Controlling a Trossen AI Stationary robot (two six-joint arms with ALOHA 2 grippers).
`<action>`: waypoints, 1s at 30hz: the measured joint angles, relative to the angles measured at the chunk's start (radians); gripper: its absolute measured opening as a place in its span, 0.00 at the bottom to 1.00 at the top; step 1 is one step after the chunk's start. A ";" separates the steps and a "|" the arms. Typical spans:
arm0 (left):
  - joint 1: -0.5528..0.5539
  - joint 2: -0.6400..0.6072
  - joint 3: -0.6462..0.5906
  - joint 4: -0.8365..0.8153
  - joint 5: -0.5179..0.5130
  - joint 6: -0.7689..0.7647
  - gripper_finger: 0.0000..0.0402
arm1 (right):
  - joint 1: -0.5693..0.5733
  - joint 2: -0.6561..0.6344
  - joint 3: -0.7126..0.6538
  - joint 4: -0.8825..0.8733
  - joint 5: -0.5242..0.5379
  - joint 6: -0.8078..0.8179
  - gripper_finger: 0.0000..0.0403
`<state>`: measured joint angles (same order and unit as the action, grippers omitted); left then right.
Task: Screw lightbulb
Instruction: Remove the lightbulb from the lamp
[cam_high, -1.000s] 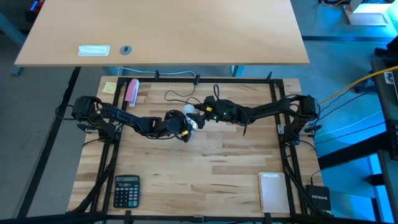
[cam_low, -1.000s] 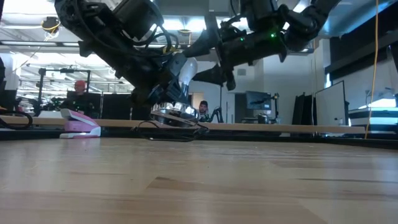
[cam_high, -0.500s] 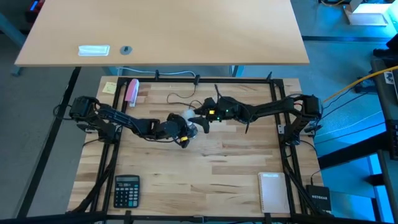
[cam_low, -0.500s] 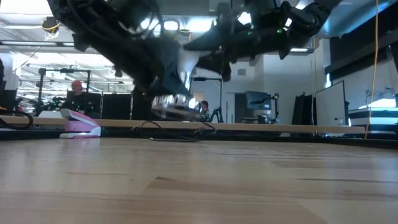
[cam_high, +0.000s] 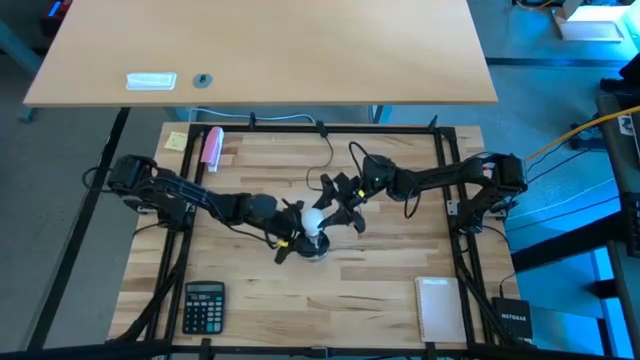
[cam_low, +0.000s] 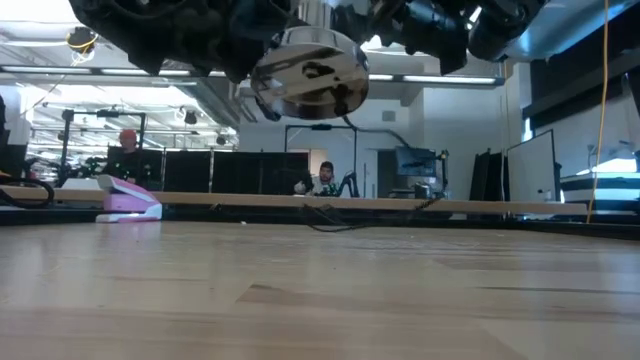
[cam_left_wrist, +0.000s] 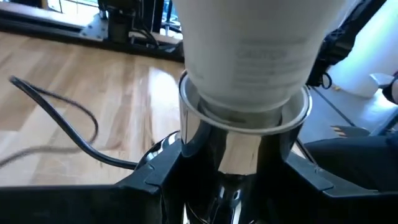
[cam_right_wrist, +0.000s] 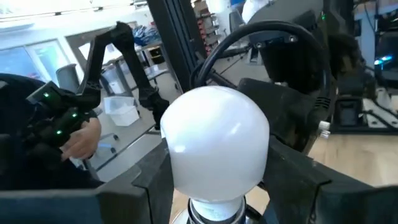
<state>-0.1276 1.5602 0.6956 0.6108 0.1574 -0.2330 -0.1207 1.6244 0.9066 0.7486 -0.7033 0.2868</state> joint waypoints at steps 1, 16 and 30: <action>0.001 0.004 0.000 -0.003 0.000 -0.006 0.42 | 0.000 0.001 -0.001 -0.002 0.001 -0.001 0.50; 0.026 0.012 0.000 -0.116 -0.215 -0.097 0.42 | -0.048 -0.027 -0.002 -0.174 0.108 0.027 0.96; 0.058 0.012 0.000 -0.396 -0.682 -0.298 0.42 | -0.128 -0.110 -0.003 -0.564 0.488 0.018 0.84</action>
<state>-0.0699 1.5723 0.6956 0.2145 -0.5249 -0.5312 -0.2484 1.5139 0.9038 0.1842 -0.2150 0.3051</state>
